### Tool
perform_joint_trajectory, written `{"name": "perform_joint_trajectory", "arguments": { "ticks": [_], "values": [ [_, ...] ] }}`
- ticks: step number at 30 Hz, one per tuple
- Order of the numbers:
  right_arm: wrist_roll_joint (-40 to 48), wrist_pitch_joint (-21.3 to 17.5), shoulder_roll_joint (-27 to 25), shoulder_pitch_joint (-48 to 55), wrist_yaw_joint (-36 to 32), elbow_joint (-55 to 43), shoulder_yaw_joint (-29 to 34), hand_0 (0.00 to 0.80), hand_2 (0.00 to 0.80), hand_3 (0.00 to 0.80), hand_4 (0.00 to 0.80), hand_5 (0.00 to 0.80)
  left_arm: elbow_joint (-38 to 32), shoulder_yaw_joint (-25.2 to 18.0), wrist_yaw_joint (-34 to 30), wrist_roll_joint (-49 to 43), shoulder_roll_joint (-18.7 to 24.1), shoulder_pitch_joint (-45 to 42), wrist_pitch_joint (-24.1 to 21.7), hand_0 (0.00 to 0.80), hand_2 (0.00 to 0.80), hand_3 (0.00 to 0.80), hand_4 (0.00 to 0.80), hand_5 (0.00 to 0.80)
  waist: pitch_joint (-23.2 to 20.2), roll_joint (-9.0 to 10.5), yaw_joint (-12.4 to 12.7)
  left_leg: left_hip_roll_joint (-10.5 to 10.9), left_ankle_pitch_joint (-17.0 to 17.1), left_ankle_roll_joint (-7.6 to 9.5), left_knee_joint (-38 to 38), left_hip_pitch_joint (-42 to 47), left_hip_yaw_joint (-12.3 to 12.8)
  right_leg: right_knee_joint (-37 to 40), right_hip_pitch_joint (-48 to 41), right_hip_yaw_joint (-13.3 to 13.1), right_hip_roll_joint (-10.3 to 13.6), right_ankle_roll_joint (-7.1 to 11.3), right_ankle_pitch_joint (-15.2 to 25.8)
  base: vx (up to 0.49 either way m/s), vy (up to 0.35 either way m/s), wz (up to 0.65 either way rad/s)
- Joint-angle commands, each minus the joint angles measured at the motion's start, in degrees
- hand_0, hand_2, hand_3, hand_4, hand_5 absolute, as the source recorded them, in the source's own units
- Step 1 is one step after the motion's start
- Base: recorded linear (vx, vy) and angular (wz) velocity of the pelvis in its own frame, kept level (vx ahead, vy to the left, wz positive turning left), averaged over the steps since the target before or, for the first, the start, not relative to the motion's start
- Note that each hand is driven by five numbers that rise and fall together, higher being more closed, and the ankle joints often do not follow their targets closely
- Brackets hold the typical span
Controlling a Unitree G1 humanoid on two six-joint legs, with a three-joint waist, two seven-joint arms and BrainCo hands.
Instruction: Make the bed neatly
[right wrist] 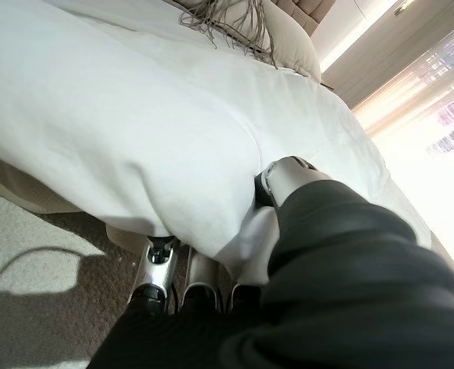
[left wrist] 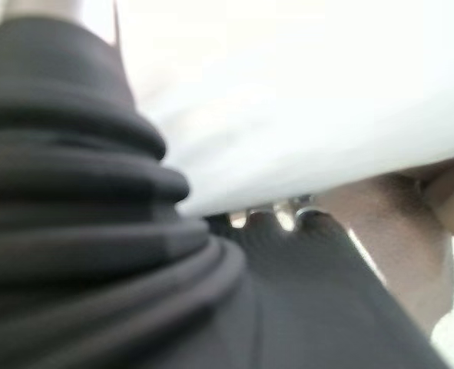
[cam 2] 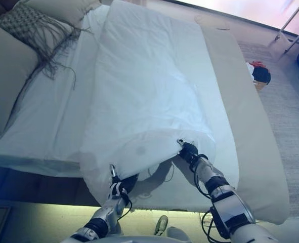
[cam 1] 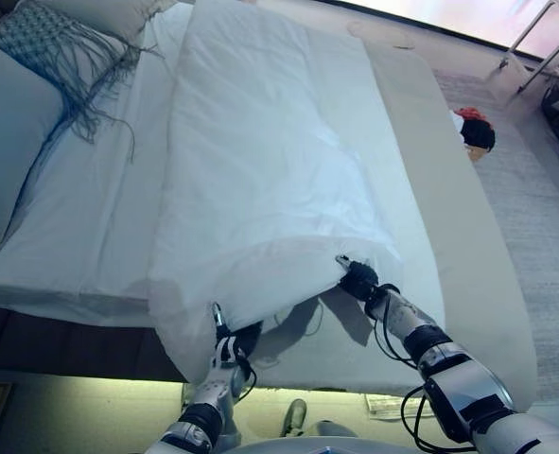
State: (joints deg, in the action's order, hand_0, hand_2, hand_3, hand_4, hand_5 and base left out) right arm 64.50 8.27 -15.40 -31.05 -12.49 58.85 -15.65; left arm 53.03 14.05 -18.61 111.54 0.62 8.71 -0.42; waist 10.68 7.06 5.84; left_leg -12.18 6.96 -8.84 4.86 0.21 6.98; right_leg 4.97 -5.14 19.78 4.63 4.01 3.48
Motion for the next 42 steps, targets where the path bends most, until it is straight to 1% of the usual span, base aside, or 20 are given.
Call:
{"name": "perform_joint_trajectory", "arguments": {
  "ticks": [1,2,6,10,12,19,25,27,33,37,39,42],
  "values": [
    [-0.76,-2.17,-4.93,-4.32,-3.07,-0.12,5.22,0.8,0.8,0.8,0.8,0.8,3.0,-1.87,-1.1,0.79,0.88,3.23,-1.25,0.518,0.518,0.518,0.518,0.518,-0.53,0.89,2.36,-1.99,-3.69,-0.25,0.14,1.75,-0.09,-0.26,-1.77,1.58,5.63,5.37,0.82,0.048,0.02,0.07],
    [-0.99,-2.02,-4.91,-4.11,-3.09,-0.24,5.22,0.8,0.8,0.8,0.8,0.8,2.94,-2.2,-0.99,0.37,0.98,3.07,-1.33,0.8,0.8,0.8,0.8,0.8,-0.68,0.84,2.37,-2.0,-3.69,-0.27,0.14,1.88,-0.05,-0.22,-1.93,1.61,5.63,5.37,0.79,0.048,0.02,0.08],
    [-1.72,-1.65,-4.6,-3.12,-3.3,-0.6,5.18,0.8,0.8,0.8,0.8,0.8,2.94,-3.54,-0.55,-2.35,1.37,2.96,-1.76,0.8,0.8,0.8,0.8,0.8,-1.26,0.62,2.34,-1.99,-3.76,-0.31,0.14,2.44,0.14,-0.14,-2.37,1.62,5.61,5.32,0.67,0.042,0.021,0.05],
    [-2.69,-1.31,-4.2,-1.71,-3.32,-1.2,5.17,0.8,0.8,0.8,0.8,0.8,3.13,-5.38,0.12,-4.8,1.85,2.68,-4.76,0.8,0.8,0.8,0.8,0.8,-1.85,0.42,2.3,-1.91,-3.84,-0.31,0.14,2.77,0.28,0.0,-2.73,1.68,5.64,5.28,0.54,0.033,0.025,0.01],
    [-3.67,-0.71,-4.24,-0.87,-3.83,-1.08,5.39,0.8,0.8,0.8,0.8,0.8,3.28,-7.13,0.24,-5.97,2.51,2.57,-6.19,0.8,0.8,0.8,0.8,0.8,-2.21,0.27,2.22,-1.89,-3.84,-0.36,0.14,3.07,0.35,0.01,-2.99,1.68,5.69,5.26,0.43,0.043,0.04,0.01],
    [-6.26,-0.59,-3.66,3.02,-6.33,1.38,6.02,0.8,0.8,0.8,0.8,0.8,4.44,-11.95,0.42,-10.4,4.11,3.12,-6.29,0.8,0.8,0.8,0.8,0.8,-3.61,-0.98,1.93,-1.39,-4.13,-0.34,0.14,4.43,0.59,0.03,-4.17,1.71,6.12,5.18,-0.21,0.048,0.062,0.0],
    [-8.61,-0.87,-3.42,6.56,-8.92,2.3,6.66,0.8,0.8,0.8,0.8,0.8,5.28,-14.36,-0.41,-13.76,4.93,2.16,-5.77,0.8,0.8,0.8,0.8,0.8,-4.68,-2.23,1.71,-0.8,-4.45,-0.34,0.14,5.34,0.75,0.03,-5.04,1.89,6.68,5.28,-0.74,0.03,0.075,0.02],
    [-9.86,-0.75,-3.15,8.38,-9.94,2.03,6.71,0.8,0.8,0.8,0.8,0.8,5.43,-15.83,-0.39,-15.44,5.49,1.25,-6.05,0.8,0.8,0.8,0.8,0.8,-5.17,-2.69,1.63,-0.51,-4.55,-0.36,0.14,5.61,0.81,0.03,-5.3,1.92,6.94,5.3,-0.96,0.017,0.087,0.01],
    [-12.76,-0.7,-2.68,12.58,-14.04,3.78,6.37,0.8,0.8,0.8,0.8,0.8,8.74,-20.18,-1.78,-19.8,7.99,-0.22,-4.78,0.8,0.8,0.8,0.8,0.8,-6.2,-4.06,1.39,0.26,-4.75,-0.11,0.14,6.48,0.71,0.03,-6.14,2.14,7.44,5.16,-1.41,0.015,0.082,0.01],
    [-14.56,-0.93,-2.06,14.56,-16.11,5.71,6.1,0.8,0.8,0.8,0.8,0.8,11.32,-22.8,-2.23,-22.22,10.1,-1.08,-4.93,0.8,0.8,0.8,0.8,0.8,-6.75,-5.15,1.22,0.85,-4.9,0.09,0.14,6.93,0.65,0.02,-6.56,2.25,7.73,5.03,-1.69,0.007,0.076,0.02],
    [-14.4,-0.99,-1.95,15.1,-16.69,6.57,6.06,0.8,0.8,0.8,0.8,0.8,12.61,-24.13,-2.8,-22.29,11.16,-1.34,-5.21,0.8,0.8,0.8,0.8,0.8,-6.91,-5.62,1.04,1.08,-4.89,0.15,0.14,6.97,0.64,0.0,-6.55,2.26,7.9,5.02,-1.74,-0.009,0.083,0.0],
    [-11.1,-1.36,-1.54,15.66,-15.47,7.28,6.97,0.8,0.8,0.8,0.8,0.8,13.14,-25.96,-2.73,-21.82,12.26,-1.56,-5.99,0.8,0.8,0.8,0.8,0.8,-7.02,-6.37,0.85,1.46,-4.89,0.26,0.14,7.07,0.46,-0.09,-6.55,2.24,8.09,4.99,-1.83,-0.009,0.083,0.0]
  ]
}}
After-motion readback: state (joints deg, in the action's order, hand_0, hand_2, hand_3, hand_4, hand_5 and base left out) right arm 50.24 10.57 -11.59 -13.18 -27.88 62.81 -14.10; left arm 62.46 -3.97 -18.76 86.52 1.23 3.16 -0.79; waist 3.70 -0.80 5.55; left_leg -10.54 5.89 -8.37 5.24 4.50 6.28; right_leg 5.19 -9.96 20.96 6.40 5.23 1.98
